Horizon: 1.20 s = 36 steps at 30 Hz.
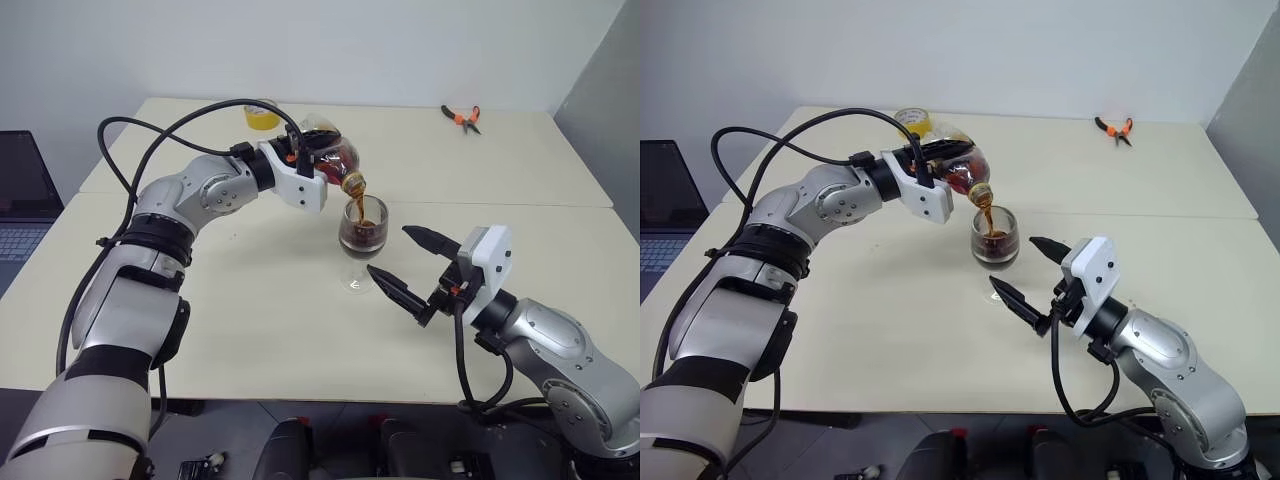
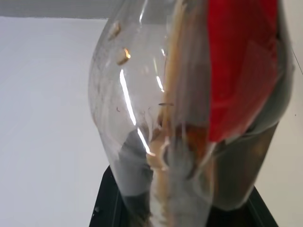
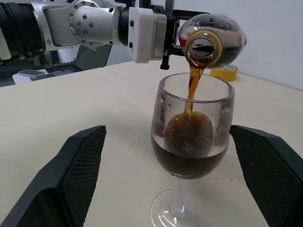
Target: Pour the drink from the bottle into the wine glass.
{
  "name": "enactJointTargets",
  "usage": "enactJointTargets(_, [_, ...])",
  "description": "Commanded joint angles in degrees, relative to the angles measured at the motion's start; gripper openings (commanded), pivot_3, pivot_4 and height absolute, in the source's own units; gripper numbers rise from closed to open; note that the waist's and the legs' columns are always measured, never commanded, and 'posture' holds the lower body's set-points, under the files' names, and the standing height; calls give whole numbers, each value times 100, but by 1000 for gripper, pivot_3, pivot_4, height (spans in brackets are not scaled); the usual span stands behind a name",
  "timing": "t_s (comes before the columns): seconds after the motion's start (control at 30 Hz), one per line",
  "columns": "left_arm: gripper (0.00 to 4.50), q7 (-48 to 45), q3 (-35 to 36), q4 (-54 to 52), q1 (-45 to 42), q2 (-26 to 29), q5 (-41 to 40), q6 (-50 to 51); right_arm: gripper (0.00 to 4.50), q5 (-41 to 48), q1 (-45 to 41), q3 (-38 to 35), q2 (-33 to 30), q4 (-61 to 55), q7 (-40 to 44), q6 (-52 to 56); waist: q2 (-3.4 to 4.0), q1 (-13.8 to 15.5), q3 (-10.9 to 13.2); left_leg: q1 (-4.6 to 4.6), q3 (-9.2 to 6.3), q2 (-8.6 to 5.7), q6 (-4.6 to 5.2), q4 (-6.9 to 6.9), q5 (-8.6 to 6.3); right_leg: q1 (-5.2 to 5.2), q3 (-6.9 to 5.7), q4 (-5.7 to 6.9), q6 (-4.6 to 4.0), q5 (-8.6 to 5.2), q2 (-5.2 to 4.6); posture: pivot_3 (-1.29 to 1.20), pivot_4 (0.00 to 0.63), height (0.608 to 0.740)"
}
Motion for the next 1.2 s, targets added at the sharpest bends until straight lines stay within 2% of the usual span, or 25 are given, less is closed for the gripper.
enactJointTargets(0.03, [899,8,91,-205,-264,57,-158,23,4500,26,-15,-44,-9,-177,48,-40,0,0,0,0,0,0,0,0,0,0,0,0,0,0,0,0,150,740])
enactJointTargets(0.23, [899,-397,237,-287,-131,-65,-650,87,4500,2,-22,-41,-2,-159,63,-71,0,1,0,0,0,0,0,1,0,0,0,1,0,0,0,0,150,740])
enactJointTargets(0.43, [899,-1084,440,-643,230,-233,-1544,355,4500,-38,-41,-24,8,-120,130,-123,0,-5,0,1,1,1,-1,4,0,0,2,3,0,0,0,0,150,740])
enactJointTargets(0.73, [899,-1578,675,-1285,693,-309,-2146,821,4500,-217,-79,14,18,-88,267,-329,0,-11,0,1,1,1,-1,6,1,-1,4,6,0,0,0,0,150,740])
enactJointTargets(1.0, [899,-1971,1372,-2360,1687,-605,-3313,2636,4500,34,-201,-154,-74,-256,452,-279,1,-27,0,2,-2,4,-1,8,1,-1,3,10,-1,0,0,0,150,740])
enactJointTargets(1.13, [896,-1527,1992,-3184,2523,-938,-3866,4054,4500,723,-183,-350,-429,-455,742,134,1,-29,-1,2,-2,4,-1,10,1,2,4,9,-1,0,0,0,150,740])
enactJointTargets(1.2, [868,-1272,2198,-3400,2782,-1047,-3907,4366,4500,905,-238,-404,-545,-476,768,223,1,-25,-1,3,-4,6,0,10,0,3,4,8,-1,0,-1,0,150,740])
